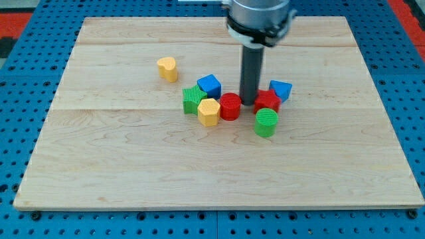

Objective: Keep the red star below the blue triangle

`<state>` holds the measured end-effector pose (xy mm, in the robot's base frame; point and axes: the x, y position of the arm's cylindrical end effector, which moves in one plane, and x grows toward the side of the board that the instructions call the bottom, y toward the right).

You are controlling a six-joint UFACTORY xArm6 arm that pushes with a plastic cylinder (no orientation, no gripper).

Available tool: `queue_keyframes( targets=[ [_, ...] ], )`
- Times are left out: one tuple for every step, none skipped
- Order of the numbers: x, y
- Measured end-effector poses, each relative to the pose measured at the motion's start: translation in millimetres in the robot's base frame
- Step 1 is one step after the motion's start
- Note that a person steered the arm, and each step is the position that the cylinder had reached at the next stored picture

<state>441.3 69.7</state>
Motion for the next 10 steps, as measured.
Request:
queue_keyframes(
  targets=[
    [41,31],
    [81,61],
    [86,62],
    [57,52],
    [16,38],
    [-6,26],
    [-8,25],
    [-9,-6],
    [-16,-38],
    [-48,-39]
  ],
)
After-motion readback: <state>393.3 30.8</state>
